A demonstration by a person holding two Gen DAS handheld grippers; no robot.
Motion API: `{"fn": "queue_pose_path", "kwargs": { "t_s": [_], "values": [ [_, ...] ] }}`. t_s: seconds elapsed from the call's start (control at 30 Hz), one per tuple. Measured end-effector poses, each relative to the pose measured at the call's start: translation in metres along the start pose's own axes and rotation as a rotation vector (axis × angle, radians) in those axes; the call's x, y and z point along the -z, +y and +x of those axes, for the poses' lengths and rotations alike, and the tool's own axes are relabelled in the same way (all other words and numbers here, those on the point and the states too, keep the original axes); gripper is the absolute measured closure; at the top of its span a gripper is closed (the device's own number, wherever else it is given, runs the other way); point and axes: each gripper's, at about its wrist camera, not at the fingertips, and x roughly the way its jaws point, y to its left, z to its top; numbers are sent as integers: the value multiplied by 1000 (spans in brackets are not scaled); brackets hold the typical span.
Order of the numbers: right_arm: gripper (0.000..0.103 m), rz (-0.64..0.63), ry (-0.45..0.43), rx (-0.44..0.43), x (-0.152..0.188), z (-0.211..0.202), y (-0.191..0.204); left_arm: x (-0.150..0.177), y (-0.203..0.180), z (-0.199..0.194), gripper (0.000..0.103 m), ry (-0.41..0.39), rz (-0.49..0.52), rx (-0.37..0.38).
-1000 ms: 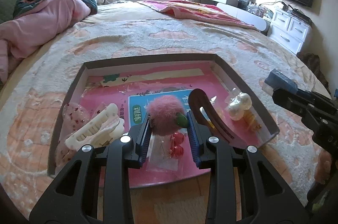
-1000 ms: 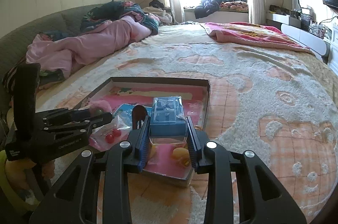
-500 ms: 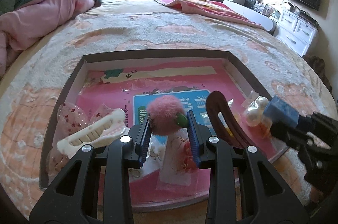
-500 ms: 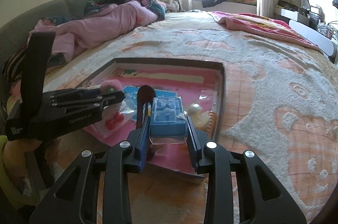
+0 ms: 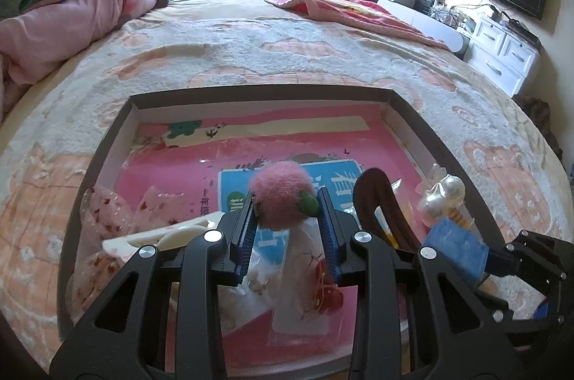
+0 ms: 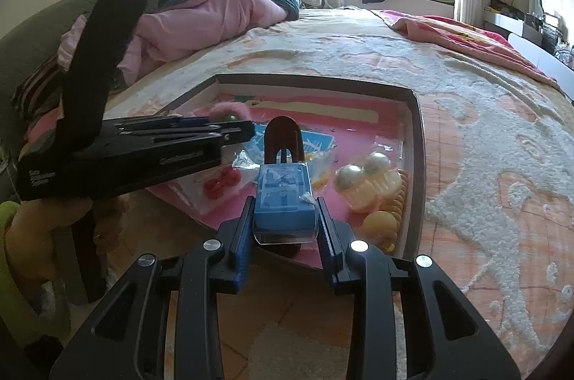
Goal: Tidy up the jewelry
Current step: 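Carry the pink pompom and blue box into the tray and open both tools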
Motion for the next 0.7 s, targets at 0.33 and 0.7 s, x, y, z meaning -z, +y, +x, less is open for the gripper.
{"fn": "queue_pose_path", "kwargs": {
  "t_s": [0.33,0.7],
  "values": [
    [72,33,9,14,-1,0,-5,-6,-8,9,78,15,18,7],
    [59,59,9,45,2,-7,-12,-4,-11,10,78,25,11,17]
  ]
}}
